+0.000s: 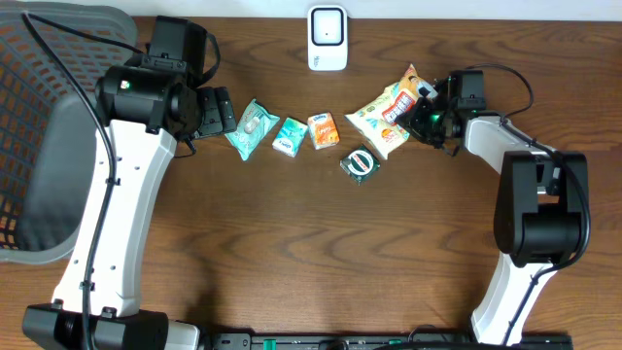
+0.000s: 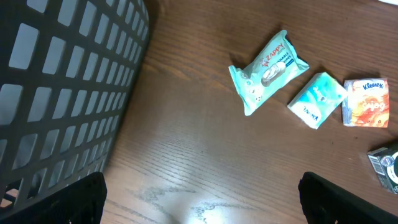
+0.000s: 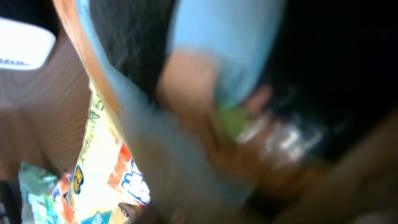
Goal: Scan the item barcode
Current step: 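Close the right gripper on the snack bag's edge, then lift the snack bag and swing it to the right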
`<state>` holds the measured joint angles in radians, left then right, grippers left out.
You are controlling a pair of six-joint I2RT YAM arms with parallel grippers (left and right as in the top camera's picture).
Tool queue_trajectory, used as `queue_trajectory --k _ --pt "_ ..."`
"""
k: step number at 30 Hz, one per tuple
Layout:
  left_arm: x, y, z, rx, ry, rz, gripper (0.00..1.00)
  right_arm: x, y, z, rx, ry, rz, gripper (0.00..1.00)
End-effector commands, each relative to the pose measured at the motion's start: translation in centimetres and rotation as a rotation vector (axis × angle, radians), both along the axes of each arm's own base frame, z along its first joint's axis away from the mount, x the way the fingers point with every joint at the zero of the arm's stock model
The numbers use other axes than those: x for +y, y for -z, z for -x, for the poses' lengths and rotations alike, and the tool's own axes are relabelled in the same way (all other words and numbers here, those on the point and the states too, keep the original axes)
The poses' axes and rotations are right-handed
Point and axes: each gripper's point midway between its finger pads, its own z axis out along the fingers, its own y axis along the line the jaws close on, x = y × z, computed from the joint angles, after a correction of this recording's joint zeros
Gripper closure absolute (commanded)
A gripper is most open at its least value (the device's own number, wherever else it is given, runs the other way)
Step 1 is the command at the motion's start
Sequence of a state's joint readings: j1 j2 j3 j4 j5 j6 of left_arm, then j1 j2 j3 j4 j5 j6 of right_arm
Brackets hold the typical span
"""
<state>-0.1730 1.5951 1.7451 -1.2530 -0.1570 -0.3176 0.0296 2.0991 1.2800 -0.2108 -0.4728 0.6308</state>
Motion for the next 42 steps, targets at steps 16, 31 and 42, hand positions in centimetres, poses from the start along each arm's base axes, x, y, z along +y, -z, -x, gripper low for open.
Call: queue_trajectory --k 16,31,42 --pt "0.3 0.0 0.1 0.001 -0.014 -0.008 0.02 -5.2 -6.2 1.5 -0.106 -0.023 0.269 0.99" --pt "0.3 0.0 0.1 0.001 -0.014 -0.008 0.02 -11.6 -12.2 8.6 0.017 0.071 0.864 0.99" --pt "0.3 0.0 0.1 0.001 -0.014 -0.008 0.02 -7.1 -7.9 8.3 0.069 -0.077 0.803 0.99"
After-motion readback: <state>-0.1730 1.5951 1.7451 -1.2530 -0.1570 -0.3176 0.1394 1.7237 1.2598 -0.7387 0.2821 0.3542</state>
